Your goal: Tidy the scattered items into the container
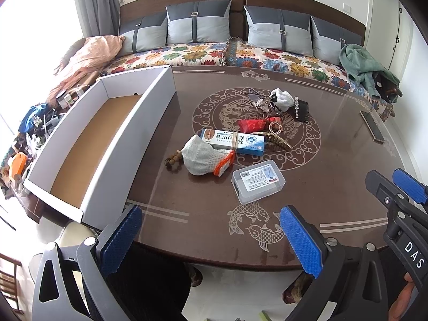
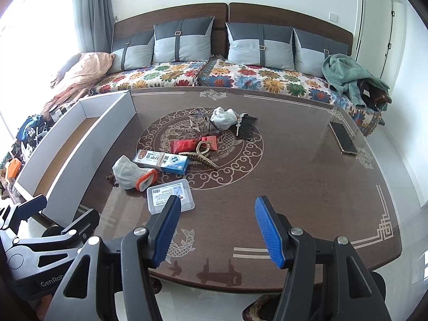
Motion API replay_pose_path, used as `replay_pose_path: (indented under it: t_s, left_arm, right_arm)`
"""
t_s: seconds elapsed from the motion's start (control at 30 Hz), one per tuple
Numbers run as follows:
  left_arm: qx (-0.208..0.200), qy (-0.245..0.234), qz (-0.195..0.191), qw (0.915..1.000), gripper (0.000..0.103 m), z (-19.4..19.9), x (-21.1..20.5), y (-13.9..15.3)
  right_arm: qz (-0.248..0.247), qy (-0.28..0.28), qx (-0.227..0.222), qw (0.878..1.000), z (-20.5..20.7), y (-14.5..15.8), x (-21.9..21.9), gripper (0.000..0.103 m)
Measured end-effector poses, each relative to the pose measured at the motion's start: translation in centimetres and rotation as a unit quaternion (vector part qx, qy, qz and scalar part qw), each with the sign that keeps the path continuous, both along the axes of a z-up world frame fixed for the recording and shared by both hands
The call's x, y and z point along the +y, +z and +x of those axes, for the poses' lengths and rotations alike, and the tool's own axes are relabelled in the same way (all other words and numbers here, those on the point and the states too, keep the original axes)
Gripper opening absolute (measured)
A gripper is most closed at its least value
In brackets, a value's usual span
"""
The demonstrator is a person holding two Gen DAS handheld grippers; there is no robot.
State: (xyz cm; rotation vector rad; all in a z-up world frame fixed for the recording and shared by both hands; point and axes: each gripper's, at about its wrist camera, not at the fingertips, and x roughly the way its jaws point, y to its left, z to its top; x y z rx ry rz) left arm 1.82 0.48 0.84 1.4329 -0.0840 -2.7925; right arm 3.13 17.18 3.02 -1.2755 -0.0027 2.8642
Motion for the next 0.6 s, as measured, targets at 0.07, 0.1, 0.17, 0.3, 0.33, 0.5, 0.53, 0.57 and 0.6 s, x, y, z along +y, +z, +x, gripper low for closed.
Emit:
replay_pose_path:
  t_s: [0.07, 0.1, 0.17, 0.3, 0.33, 0.5, 0.53, 0.57, 0.6]
  left_arm:
    - [-0.002, 0.000, 0.000, 1.0000, 0.103, -0.02, 0.03, -0.14]
    - [-0.003, 0.000, 0.000, 1.0000, 0.103, -0.02, 0.05, -0.20]
    - [-0.004, 0.000, 0.000, 1.0000, 0.103, -0.03, 0.07, -0.26]
    - [-0.004, -0.001, 0.000, 1.0000, 0.103, -0.02, 0.12, -0.31]
    - [-0.005, -0.001, 0.001, 1.0000, 0.103, -0.01, 0.15, -0.35]
    - [-0.007, -0.004, 0.000, 1.0000, 0.103, 0.10, 0.34, -0.49]
    - [-0.007, -0.005, 0.000, 1.0000, 0.103, 0.16, 0.41, -0.48]
    - [-0.007, -0.006, 0.000, 1.0000, 0.103, 0.22, 0.45, -0.45]
    - [-0.007, -0.006, -0.001, 1.0000, 0.103, 0.26, 0.46, -0.44]
  right_arm:
    - [0.000, 0.000, -0.001, 1.000, 0.01, -0.05, 0.01, 0.059]
    - [0.000, 0.000, -0.001, 1.000, 0.00, -0.05, 0.01, 0.059]
    - [0.002, 0.000, -0.001, 1.000, 0.04, -0.09, -0.02, 0.059]
    - [0.004, -0.001, 0.000, 1.000, 0.12, -0.16, -0.01, 0.059]
    - [0.004, -0.002, 0.000, 1.000, 0.13, -0.18, 0.00, 0.059]
    - [0.007, -0.004, -0.001, 1.000, 0.23, -0.28, 0.15, 0.059]
    - [0.008, -0.004, 0.000, 1.000, 0.28, -0.25, 0.16, 0.059]
    - [0.010, -0.005, 0.001, 1.000, 0.33, -0.19, 0.16, 0.059]
    - [0.012, -0.006, 0.003, 1.000, 0.38, -0.12, 0.16, 0.059]
